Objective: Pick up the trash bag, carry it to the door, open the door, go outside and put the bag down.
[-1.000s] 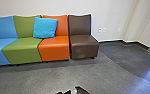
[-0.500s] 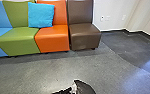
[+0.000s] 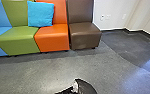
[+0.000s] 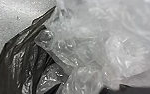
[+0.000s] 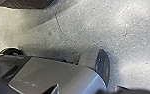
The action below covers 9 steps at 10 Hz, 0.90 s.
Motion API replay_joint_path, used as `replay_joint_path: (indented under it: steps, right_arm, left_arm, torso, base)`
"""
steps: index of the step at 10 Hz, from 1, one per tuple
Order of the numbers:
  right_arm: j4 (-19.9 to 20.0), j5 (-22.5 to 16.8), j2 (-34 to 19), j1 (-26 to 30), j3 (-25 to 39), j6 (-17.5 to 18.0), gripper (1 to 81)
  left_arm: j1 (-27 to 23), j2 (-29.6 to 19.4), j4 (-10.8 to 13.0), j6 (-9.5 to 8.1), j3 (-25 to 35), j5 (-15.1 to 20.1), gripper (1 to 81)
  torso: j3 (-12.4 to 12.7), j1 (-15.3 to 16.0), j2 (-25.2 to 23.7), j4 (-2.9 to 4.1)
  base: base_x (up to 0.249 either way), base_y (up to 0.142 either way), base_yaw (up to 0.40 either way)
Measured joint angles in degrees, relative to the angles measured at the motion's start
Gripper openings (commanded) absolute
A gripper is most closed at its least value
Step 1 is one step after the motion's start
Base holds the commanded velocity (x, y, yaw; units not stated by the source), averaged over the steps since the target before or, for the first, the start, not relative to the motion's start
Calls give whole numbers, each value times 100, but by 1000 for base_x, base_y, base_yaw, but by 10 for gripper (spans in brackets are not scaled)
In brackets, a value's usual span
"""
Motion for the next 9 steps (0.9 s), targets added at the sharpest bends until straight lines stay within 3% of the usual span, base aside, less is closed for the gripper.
replay_joint_path:
  steps: [2, 6, 7, 9]
  right_arm:
    - [0, 2, 0, -30, 15, 0, 811]
    - [0, 38, -5, -27, 50, -2, 811]
    - [0, 38, 0, -27, 66, -2, 811]
    - [0, 38, 0, -29, 74, -2, 811]
  left_arm:
    - [17, 85, 83, 2, -210, -66, 811]
    - [-6, 72, 102, 0, -212, -94, 811]
    - [9, 48, 140, 22, -210, -79, 10]
    - [9, -11, 138, 2, -212, -61, 10]
  torso:
    - [-22, 0, 0, 0]
    - [-311, 2, 2, 0]
    - [-306, 2, 2, 0]
    - [-306, 5, 2, 0]
  base:
    - [0, 0, 0]
    - [0, 0, 0]
    - [0, 0, 0]
    - [0, 0, 0]
